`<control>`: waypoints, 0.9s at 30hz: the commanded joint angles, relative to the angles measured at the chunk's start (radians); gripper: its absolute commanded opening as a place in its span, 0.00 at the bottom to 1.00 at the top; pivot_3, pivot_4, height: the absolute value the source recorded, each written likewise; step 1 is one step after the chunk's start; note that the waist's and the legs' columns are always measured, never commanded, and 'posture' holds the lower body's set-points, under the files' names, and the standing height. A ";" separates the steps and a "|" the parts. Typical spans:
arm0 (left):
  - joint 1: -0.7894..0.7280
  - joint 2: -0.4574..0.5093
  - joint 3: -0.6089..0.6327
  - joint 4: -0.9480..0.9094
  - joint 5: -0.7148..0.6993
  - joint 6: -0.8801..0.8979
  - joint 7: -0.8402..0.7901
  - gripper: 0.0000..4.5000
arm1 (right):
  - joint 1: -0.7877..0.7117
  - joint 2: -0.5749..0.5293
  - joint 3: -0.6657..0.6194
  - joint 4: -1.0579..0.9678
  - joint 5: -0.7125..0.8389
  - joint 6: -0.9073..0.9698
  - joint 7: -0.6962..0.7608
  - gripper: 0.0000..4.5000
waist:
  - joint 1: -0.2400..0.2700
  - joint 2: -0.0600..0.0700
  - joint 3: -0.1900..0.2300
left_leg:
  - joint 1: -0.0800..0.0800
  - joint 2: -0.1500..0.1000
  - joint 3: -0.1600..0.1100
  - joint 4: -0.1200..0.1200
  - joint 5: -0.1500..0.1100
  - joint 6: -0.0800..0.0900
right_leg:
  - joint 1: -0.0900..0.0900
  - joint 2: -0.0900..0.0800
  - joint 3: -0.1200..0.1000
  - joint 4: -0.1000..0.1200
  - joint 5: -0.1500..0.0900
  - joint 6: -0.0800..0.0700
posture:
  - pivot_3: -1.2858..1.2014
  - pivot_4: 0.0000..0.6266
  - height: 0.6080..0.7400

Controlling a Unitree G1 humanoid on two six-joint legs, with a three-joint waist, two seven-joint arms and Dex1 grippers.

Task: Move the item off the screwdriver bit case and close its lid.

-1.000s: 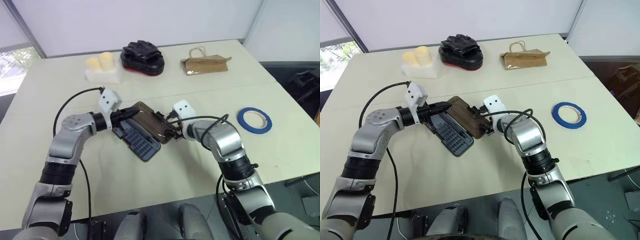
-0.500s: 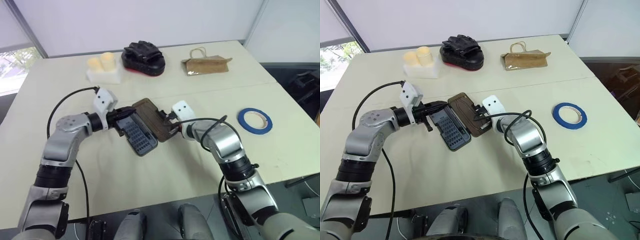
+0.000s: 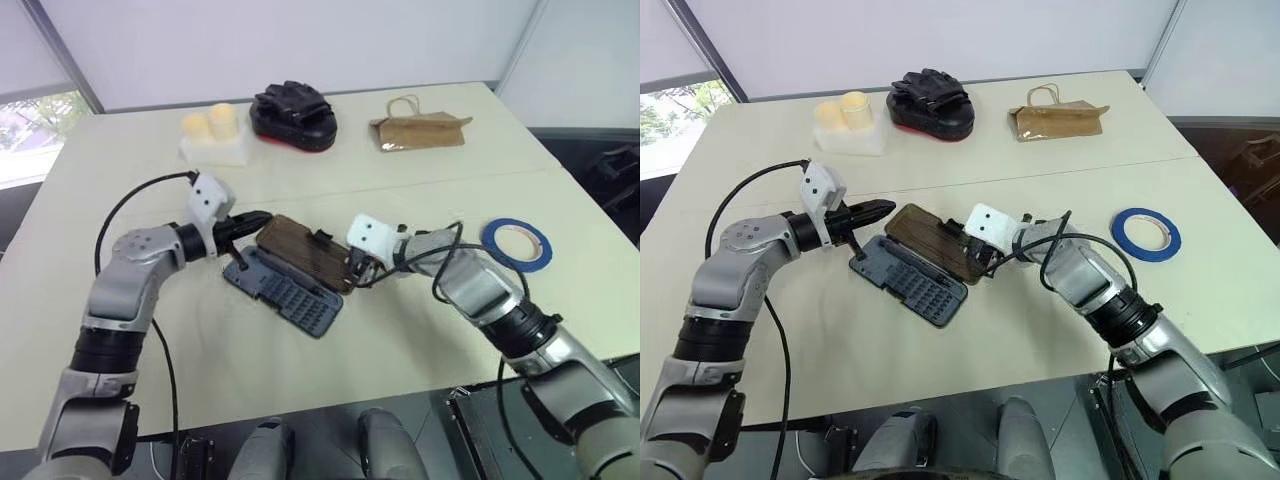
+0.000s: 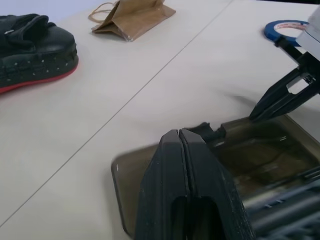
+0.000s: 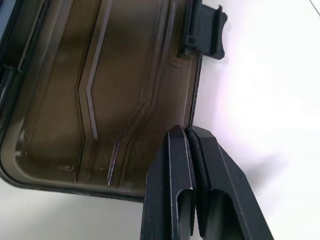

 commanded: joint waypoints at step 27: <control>0.011 -0.004 0.036 -0.040 -0.018 -0.022 0.026 0.00 | -0.327 0.067 0.031 0.836 -0.440 -1.235 0.000 0.01 | -0.001 0.000 0.000 | 0.000 0.000 -0.001 0.000 0.001 -0.001 | 0.000 0.000 0.000 0.000 0.000 0.000 | 0.52 0.24 1.00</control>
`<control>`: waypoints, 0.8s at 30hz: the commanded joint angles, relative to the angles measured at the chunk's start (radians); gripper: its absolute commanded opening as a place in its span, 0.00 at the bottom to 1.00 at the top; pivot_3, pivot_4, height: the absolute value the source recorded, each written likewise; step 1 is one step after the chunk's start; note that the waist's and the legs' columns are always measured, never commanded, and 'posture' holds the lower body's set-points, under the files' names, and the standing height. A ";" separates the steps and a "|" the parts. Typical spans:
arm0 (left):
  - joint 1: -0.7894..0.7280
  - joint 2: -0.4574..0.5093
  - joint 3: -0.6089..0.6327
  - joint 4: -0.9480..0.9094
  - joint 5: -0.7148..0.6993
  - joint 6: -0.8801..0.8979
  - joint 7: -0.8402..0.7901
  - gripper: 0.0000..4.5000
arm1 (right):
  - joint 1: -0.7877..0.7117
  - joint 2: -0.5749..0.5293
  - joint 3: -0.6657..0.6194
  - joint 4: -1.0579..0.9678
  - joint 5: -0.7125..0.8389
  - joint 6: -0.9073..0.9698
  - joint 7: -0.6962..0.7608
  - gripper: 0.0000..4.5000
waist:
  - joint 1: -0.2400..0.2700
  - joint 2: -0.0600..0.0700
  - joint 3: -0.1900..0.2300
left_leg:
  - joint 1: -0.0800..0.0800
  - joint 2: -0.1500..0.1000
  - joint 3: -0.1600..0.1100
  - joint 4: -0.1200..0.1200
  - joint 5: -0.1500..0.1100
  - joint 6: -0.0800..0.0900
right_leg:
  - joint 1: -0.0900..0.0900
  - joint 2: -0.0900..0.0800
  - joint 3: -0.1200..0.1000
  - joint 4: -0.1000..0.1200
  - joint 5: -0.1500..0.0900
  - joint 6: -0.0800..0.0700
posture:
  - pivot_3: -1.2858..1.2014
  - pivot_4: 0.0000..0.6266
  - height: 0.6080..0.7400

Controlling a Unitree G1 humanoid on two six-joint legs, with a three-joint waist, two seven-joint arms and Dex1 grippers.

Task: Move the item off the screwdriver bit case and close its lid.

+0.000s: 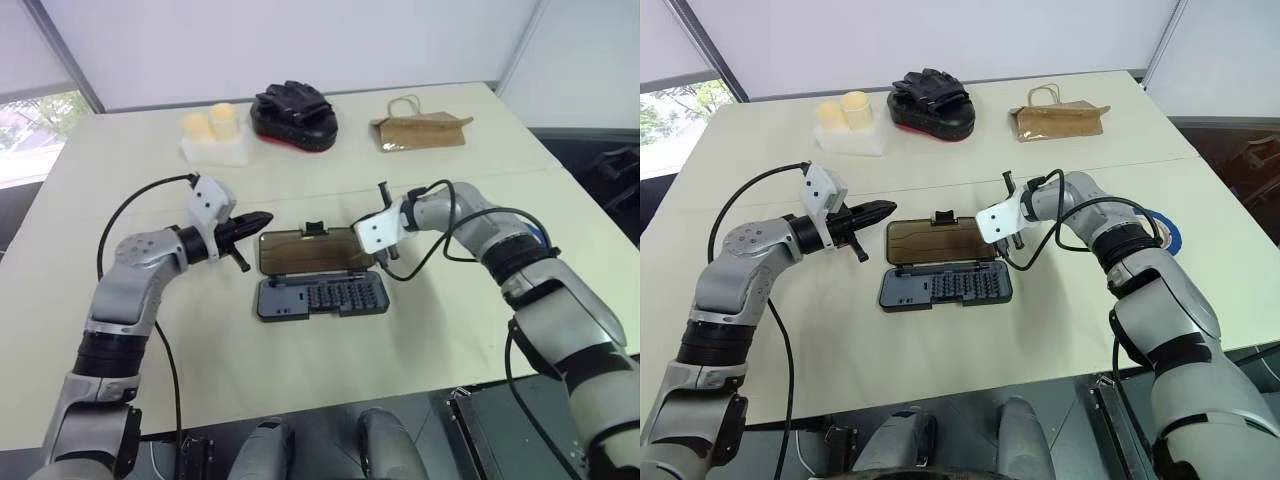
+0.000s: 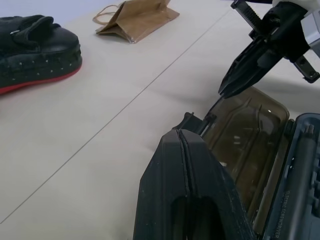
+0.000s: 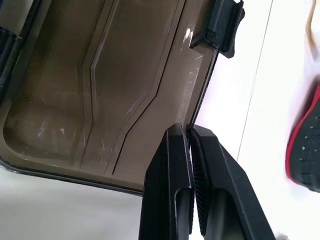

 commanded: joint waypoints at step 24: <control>0.041 0.061 -0.014 -0.086 -0.061 0.066 -0.116 0.00 | 0.024 0.036 -0.088 -0.036 -0.006 0.023 0.092 0.42 | -0.005 0.000 0.000 | 0.000 0.000 0.000 0.000 0.000 0.000 | 0.000 0.000 0.000 0.000 0.000 0.000 | 0.52 0.24 1.00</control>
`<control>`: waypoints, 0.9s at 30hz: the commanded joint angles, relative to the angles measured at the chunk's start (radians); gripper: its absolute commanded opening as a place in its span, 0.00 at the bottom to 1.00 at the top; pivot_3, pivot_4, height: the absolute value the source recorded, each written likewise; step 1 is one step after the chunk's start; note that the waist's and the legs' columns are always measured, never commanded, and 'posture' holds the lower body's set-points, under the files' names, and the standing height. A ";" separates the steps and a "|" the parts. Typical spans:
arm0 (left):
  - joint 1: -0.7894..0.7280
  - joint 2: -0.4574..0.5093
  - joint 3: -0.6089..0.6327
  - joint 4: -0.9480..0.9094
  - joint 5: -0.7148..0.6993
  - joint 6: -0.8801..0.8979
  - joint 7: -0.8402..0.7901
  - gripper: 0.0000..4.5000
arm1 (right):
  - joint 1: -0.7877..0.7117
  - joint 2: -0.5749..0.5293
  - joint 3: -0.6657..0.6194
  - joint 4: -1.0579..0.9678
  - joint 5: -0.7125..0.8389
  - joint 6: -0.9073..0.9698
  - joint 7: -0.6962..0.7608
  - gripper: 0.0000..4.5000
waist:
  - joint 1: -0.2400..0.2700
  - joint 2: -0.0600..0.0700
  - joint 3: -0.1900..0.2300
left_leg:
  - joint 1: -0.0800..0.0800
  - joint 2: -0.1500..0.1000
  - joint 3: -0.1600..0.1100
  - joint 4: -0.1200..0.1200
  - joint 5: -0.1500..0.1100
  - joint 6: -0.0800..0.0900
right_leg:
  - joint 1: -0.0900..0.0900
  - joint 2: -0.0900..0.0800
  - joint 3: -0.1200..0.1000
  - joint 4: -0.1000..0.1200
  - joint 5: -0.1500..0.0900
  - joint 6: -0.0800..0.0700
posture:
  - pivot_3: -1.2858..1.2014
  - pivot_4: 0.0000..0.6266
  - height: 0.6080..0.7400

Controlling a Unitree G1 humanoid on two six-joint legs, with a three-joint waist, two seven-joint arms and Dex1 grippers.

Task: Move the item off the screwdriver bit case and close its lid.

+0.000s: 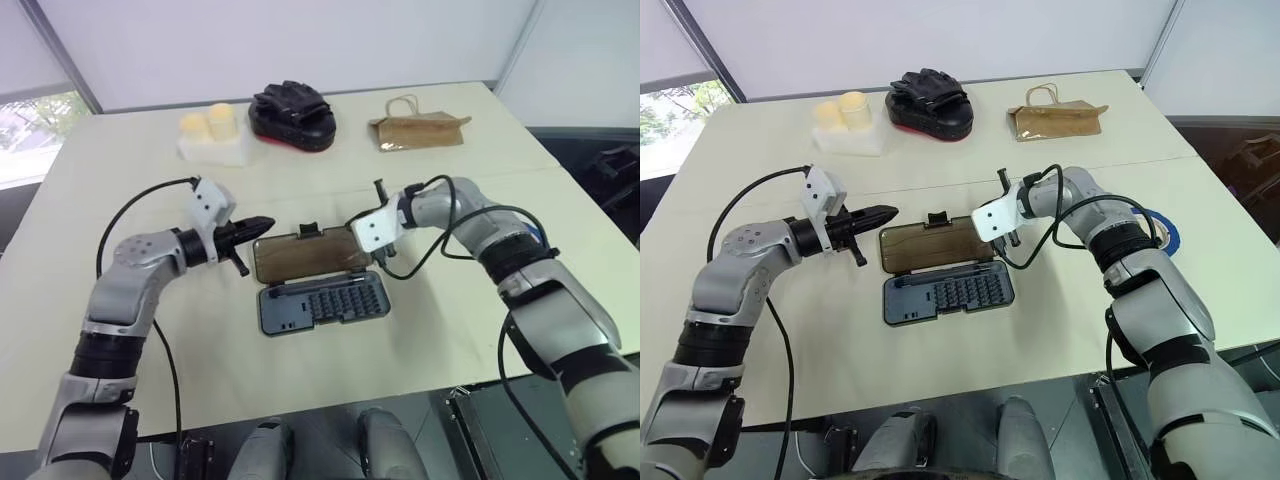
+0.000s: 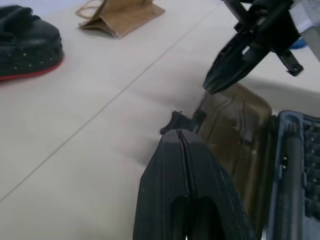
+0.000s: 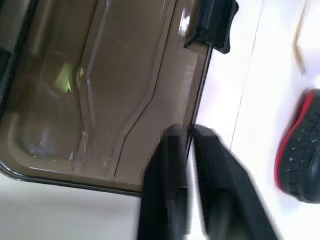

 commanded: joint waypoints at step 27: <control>0.196 0.147 -0.173 -0.135 -0.014 0.010 -0.270 0.00 | 0.057 0.050 -0.180 -0.200 0.161 0.390 0.090 0.89 | -0.018 0.001 0.000 | 0.000 0.001 -0.001 -0.001 0.000 0.000 | 0.000 0.001 0.000 0.000 0.000 0.000 | 0.52 0.24 1.00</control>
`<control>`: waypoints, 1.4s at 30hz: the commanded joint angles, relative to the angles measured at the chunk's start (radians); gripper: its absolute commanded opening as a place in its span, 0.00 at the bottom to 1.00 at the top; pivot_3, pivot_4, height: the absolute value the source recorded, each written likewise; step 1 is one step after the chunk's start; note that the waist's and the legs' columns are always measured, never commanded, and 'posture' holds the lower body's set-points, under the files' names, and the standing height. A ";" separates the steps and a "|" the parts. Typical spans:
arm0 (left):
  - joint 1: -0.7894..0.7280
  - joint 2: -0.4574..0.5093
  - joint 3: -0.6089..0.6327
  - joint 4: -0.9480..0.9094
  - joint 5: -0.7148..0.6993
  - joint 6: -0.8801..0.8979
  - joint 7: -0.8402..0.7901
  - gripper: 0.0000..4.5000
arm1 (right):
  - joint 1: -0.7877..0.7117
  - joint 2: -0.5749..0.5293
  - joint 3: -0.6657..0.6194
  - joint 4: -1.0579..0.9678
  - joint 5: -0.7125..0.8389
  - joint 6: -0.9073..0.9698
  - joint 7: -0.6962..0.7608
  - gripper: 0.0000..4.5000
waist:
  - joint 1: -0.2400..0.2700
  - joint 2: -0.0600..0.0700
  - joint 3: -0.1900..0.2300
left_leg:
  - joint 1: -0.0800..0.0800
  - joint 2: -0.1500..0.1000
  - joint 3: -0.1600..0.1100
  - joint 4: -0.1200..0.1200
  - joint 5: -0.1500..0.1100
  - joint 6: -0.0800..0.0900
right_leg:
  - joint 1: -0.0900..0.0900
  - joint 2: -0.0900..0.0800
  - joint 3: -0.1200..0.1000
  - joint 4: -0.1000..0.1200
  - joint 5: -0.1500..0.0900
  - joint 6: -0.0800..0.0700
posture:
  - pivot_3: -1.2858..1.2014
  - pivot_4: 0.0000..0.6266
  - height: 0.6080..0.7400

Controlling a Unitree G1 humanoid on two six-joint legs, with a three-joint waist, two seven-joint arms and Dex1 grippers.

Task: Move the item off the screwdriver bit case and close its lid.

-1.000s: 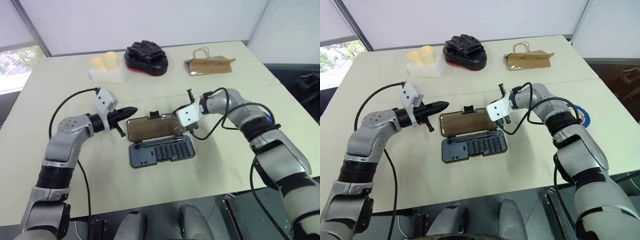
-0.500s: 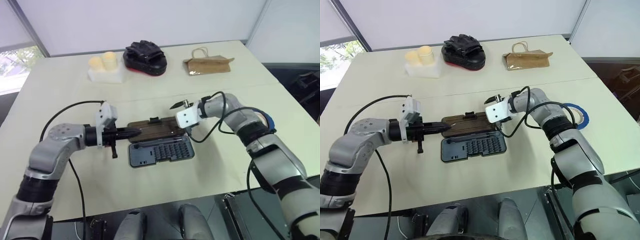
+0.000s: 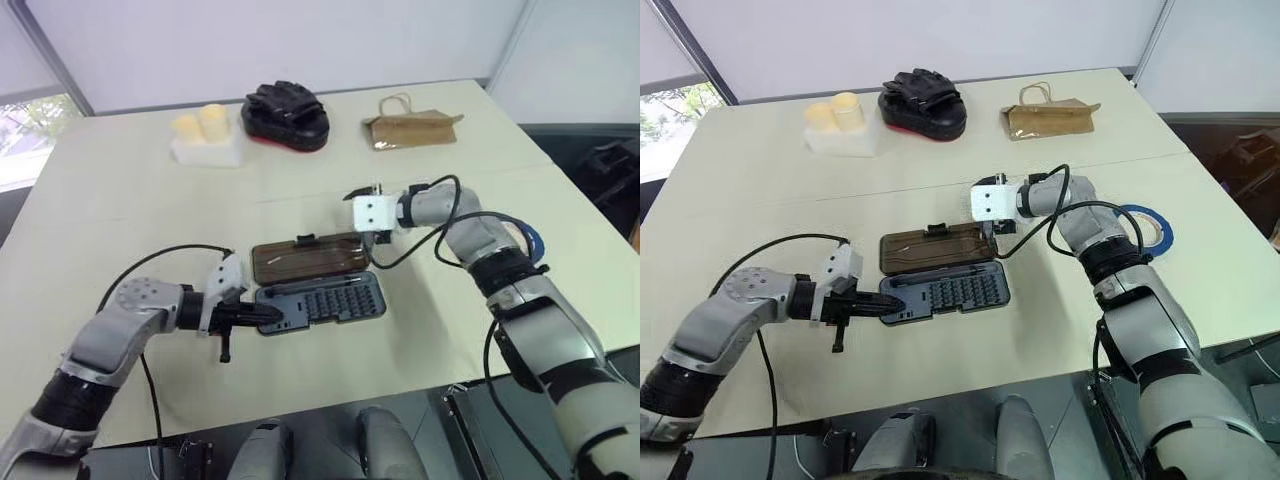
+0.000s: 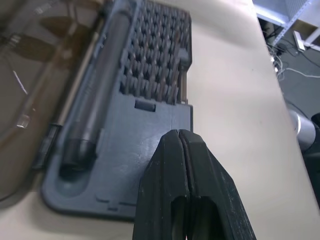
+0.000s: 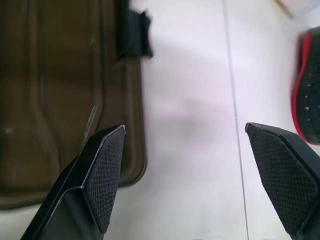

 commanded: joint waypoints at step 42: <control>0.046 -0.019 0.026 0.007 0.041 -0.063 0.062 0.00 | -0.119 0.149 -0.084 0.399 0.088 0.203 0.128 0.14 | -0.003 0.000 0.000 | 0.000 0.000 0.000 0.000 0.000 0.000 | 0.000 0.000 0.000 0.001 0.000 0.000 | 0.52 0.24 1.00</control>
